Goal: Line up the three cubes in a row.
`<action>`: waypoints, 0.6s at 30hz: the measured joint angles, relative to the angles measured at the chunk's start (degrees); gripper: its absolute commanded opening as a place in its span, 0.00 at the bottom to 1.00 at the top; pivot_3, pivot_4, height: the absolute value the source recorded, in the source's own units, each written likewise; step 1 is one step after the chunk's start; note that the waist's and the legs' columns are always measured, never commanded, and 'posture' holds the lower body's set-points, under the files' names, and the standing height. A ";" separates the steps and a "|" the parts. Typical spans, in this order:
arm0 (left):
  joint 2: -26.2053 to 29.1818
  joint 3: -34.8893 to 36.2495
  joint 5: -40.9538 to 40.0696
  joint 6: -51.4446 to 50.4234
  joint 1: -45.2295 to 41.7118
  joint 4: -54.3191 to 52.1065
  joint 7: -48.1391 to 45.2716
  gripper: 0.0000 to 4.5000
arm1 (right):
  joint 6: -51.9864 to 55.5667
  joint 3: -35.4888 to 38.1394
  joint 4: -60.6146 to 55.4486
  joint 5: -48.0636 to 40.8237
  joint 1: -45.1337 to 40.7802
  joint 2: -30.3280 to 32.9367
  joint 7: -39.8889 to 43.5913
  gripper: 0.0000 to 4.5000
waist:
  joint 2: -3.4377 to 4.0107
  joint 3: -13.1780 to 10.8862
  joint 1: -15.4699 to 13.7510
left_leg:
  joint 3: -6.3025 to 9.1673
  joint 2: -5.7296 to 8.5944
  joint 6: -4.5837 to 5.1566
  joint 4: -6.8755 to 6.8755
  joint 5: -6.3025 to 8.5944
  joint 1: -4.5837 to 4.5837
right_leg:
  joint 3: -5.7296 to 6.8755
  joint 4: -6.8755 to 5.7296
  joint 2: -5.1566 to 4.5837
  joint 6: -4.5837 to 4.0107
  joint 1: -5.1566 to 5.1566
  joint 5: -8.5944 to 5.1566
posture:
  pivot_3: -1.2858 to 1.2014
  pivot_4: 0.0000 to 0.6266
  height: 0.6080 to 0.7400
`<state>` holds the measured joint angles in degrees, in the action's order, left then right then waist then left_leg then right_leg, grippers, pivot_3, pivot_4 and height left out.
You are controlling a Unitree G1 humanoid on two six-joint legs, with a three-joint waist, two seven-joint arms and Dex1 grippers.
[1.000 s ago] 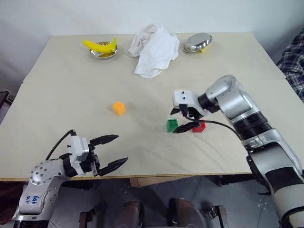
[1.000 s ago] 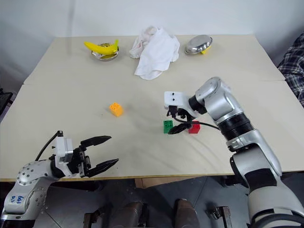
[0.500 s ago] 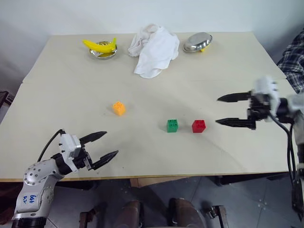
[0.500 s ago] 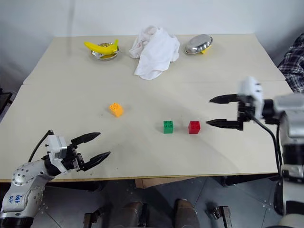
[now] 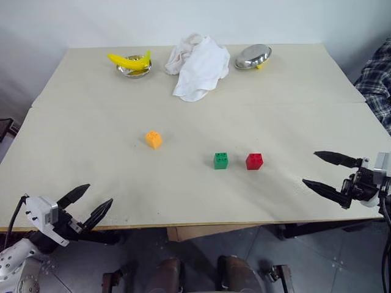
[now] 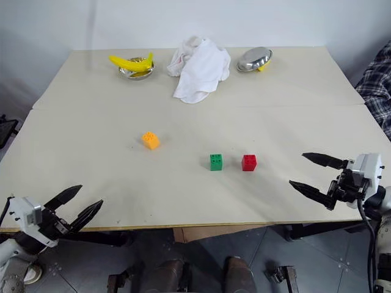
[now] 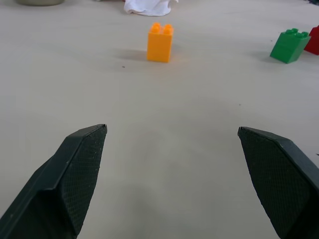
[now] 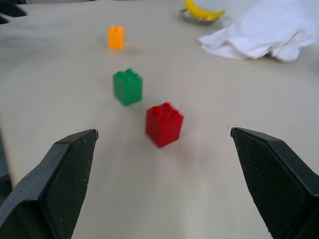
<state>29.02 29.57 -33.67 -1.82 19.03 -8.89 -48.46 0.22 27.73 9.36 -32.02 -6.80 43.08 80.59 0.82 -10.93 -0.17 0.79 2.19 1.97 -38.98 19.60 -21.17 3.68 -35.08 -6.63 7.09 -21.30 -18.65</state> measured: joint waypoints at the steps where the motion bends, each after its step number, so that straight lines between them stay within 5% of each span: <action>1: -0.19 -0.23 0.04 0.00 0.04 -0.65 0.31 1.00 | -0.35 -0.27 -0.15 0.00 0.53 -0.65 -0.26 0.99 | 0.00 0.00 -0.26 | 0.03 0.01 0.00 0.00 0.00 -0.01 | 0.00 0.00 0.00 0.00 0.00 0.00 | 0.52 0.24 1.00; 7: -0.68 -3.55 0.24 -3.82 -4.65 -4.46 4.80 1.00 | -0.13 -1.37 -1.81 -0.81 0.11 -1.46 -2.41 0.99 | 0.04 0.02 -0.90 | 0.01 0.03 0.00 -0.01 -0.02 -0.03 | -0.02 -0.02 0.00 0.00 -0.03 0.00 | 0.52 0.24 1.00; 18: 9.44 -21.00 10.83 -22.13 -39.69 10.35 10.45 1.00 | 8.56 -5.57 -10.66 -5.48 -3.21 -0.39 -4.23 0.99 | 0.04 0.02 -0.96 | 0.05 0.13 -0.02 0.03 -0.06 -0.09 | 0.06 -0.56 0.12 -0.01 -0.23 0.01 | 0.52 0.24 1.00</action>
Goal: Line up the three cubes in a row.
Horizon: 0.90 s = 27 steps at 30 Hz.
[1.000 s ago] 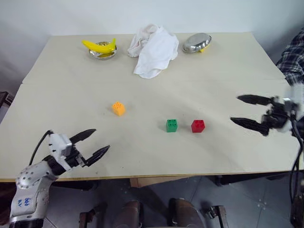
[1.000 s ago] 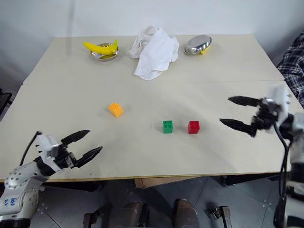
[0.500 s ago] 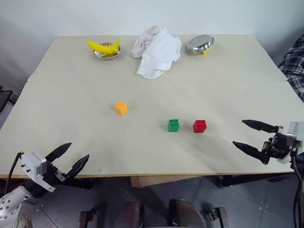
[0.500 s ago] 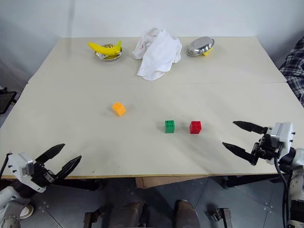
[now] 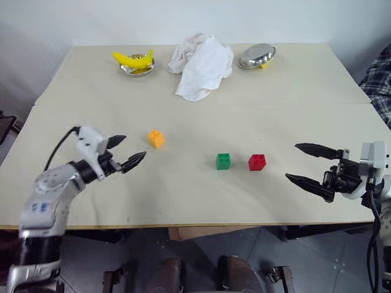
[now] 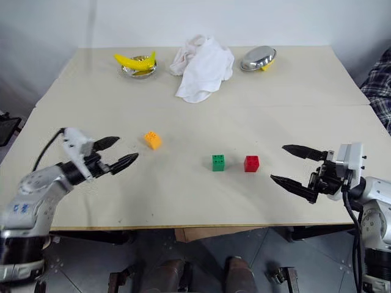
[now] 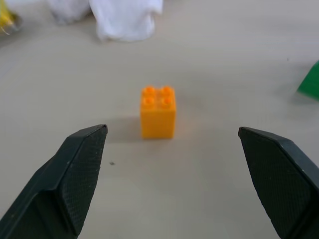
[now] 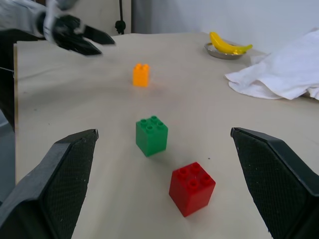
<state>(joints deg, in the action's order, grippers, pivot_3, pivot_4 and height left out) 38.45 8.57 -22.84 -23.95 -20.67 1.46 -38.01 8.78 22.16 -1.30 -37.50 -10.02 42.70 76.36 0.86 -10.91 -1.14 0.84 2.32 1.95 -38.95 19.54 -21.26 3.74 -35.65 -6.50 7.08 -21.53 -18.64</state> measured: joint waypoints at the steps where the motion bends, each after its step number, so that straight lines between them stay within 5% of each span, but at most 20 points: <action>1: -0.02 -1.89 1.60 -0.87 -2.75 3.08 -0.05 1.00 | 0.81 -0.45 -1.30 -0.48 -0.32 0.20 -0.17 0.99 | -0.01 -0.01 -0.02 | 0.01 -0.01 -0.01 -0.01 0.00 -0.03 | 0.04 0.00 0.03 0.00 -0.02 0.00 | 0.52 0.24 1.00; 8: -4.88 -9.11 8.22 -0.22 -15.93 16.84 -1.06 1.00 | 3.08 -1.33 -6.99 -2.53 -1.09 0.71 -1.82 0.99 | -0.12 -0.06 -0.61 | 0.06 0.08 0.01 -0.15 -0.01 -0.11 | 0.13 -0.01 0.00 0.06 0.01 0.03 | 0.52 0.24 1.00; 14: -8.49 -11.53 11.45 1.86 -19.12 23.04 -1.50 1.00 | 3.50 -1.26 -7.69 -2.71 1.22 0.93 -2.26 0.99 | -0.17 -0.08 -0.40 | 0.05 0.05 0.01 -0.14 -0.01 -0.13 | 0.18 -0.01 0.02 0.07 0.00 0.03 | 0.52 0.24 1.00; 17: -9.19 -11.81 13.31 3.82 -20.96 26.44 -0.36 0.87 | 3.51 -1.17 -7.76 -2.70 2.43 0.95 -2.66 1.00 | -0.19 -0.09 -0.40 | 0.04 0.05 0.01 -0.16 -0.02 -0.13 | 0.23 -0.02 0.02 0.07 0.00 0.03 | 0.52 0.24 1.00; 24: -10.48 -11.29 13.97 5.95 -22.88 28.92 -1.21 0.38 | 2.36 -1.14 -7.79 -2.08 5.35 0.95 -3.85 1.00 | -0.20 -0.10 -0.45 | 0.04 0.07 0.02 -0.17 -0.02 -0.13 | 0.52 -0.05 0.00 0.07 0.00 0.03 | 0.52 0.24 1.00; 27: -10.45 -11.28 13.97 6.80 -23.08 29.68 -3.60 0.34 | 1.87 -1.06 -7.68 -1.65 6.82 0.95 -4.12 1.00 | -0.20 -0.10 -0.48 | 0.03 0.08 0.02 -0.18 -0.02 -0.13 | 0.56 -0.06 0.00 0.08 0.00 0.03 | 0.52 0.24 1.00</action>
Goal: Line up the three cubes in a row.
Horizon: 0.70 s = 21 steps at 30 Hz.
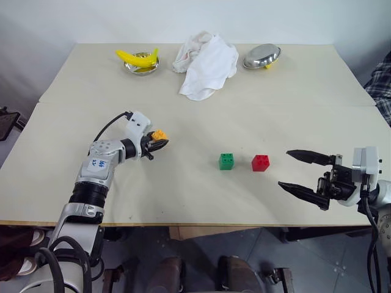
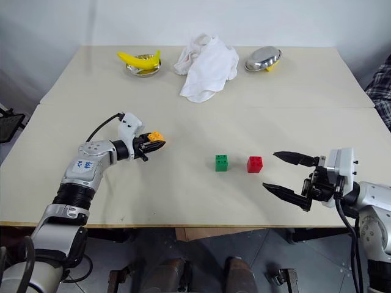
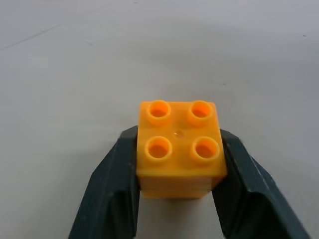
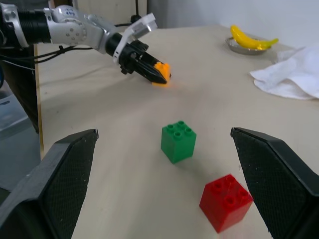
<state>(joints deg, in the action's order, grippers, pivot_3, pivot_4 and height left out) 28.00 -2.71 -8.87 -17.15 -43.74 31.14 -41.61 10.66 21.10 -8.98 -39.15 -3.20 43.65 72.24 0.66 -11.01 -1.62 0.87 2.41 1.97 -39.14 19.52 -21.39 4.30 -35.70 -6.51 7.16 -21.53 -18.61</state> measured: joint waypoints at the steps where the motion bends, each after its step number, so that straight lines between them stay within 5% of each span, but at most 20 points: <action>1: 0.01 -0.02 0.00 0.53 0.00 0.18 -1.13 0.34 | -0.34 0.16 0.04 0.16 0.42 0.00 0.00 1.00 | 0.00 0.00 0.02 | 0.00 0.00 0.00 0.00 0.00 0.00 | 0.02 0.00 0.00 0.00 0.00 0.00 | 0.52 0.24 1.00; 11: 0.20 -8.05 -0.47 12.13 -0.51 -7.24 -26.05 0.34 | -1.81 6.65 2.92 1.04 5.13 1.71 0.16 1.00 | 0.00 0.00 -0.01 | -0.02 0.01 0.04 0.00 -0.02 -0.01 | 0.09 0.03 0.02 0.00 0.06 0.00 | 0.52 0.24 1.00; 21: -2.76 -13.84 6.43 13.86 -3.74 -1.09 -25.41 0.34 | -1.73 8.61 2.18 0.95 7.65 2.08 0.06 1.00 | -0.01 -0.01 0.10 | -0.05 -0.02 0.07 -0.01 -0.04 0.00 | 0.08 0.00 0.04 0.00 0.04 0.00 | 0.52 0.24 1.00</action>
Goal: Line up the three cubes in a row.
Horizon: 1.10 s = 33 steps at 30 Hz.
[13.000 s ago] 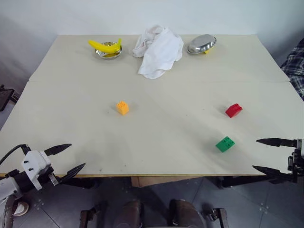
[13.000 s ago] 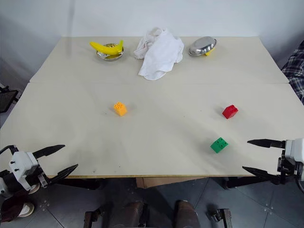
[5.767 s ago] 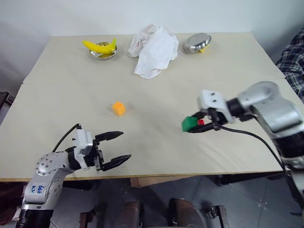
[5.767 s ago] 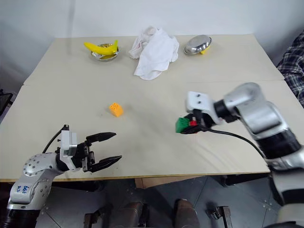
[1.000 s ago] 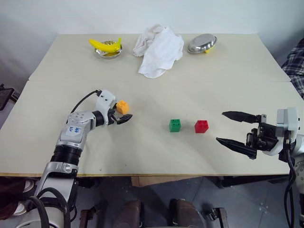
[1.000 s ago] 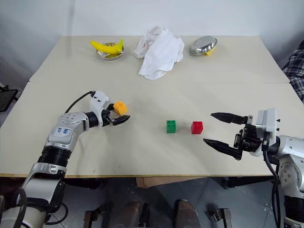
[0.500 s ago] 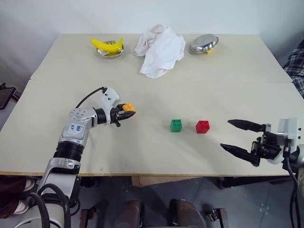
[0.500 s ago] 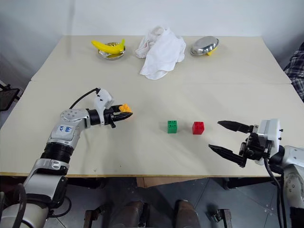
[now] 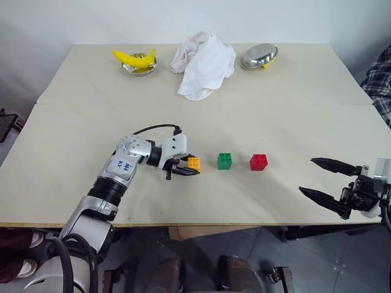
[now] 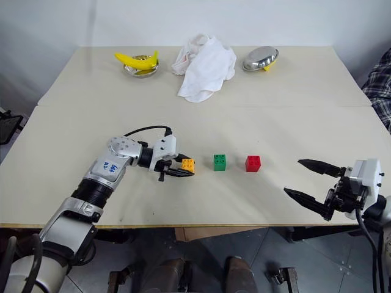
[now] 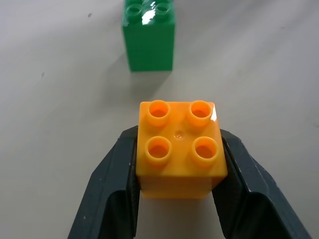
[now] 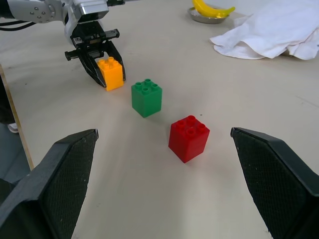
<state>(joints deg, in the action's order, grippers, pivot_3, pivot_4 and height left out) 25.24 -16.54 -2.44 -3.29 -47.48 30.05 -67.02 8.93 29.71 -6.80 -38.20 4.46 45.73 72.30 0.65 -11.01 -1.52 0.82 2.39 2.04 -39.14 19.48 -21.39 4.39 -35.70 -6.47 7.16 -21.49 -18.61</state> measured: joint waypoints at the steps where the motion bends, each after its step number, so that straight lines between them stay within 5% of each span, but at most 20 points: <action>1: 0.01 0.02 0.22 0.02 -0.16 0.09 0.13 0.34 | 0.00 0.14 -0.13 0.00 0.38 0.24 0.01 1.00 | 0.00 0.00 0.00 | 0.00 0.00 0.00 0.00 0.00 0.00 | -0.01 0.00 -0.01 0.00 0.00 0.00 | 0.52 0.24 1.00; 19: -1.71 2.05 0.27 4.79 -3.54 9.86 -0.43 0.34 | 0.00 -0.84 -0.38 0.03 -0.42 0.30 -0.03 1.00 | 0.00 0.00 -0.14 | 0.00 0.05 0.03 -0.07 -0.03 0.01 | 0.01 -0.09 -0.01 0.01 0.01 0.00 | 0.52 0.24 1.00; 28: -1.83 5.96 -1.79 10.44 -4.01 13.77 -3.52 0.96 | 0.00 -1.78 -0.96 0.03 0.09 0.26 -0.03 1.00 | -0.03 -0.01 -0.03 | 0.00 0.04 0.03 -0.07 -0.03 0.01 | 0.02 -0.11 -0.03 0.01 0.00 0.00 | 0.52 0.24 1.00; 33: 2.91 10.54 -5.50 16.24 -2.68 11.82 -8.14 1.00 | -0.12 -3.18 -0.67 0.08 -1.21 -0.30 0.05 1.00 | -0.03 -0.01 0.26 | -0.01 0.00 0.02 -0.06 -0.03 0.01 | 0.00 -0.11 -0.03 0.01 -0.04 0.00 | 0.52 0.24 1.00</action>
<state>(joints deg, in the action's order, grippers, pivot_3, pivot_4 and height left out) 28.16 -6.00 -7.94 12.95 -50.15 41.87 -75.16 8.81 26.52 -7.46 -38.12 3.25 45.43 72.35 0.62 -11.03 -1.26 0.81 2.39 2.06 -39.21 19.44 -21.38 4.39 -35.81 -6.51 7.17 -21.53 -18.61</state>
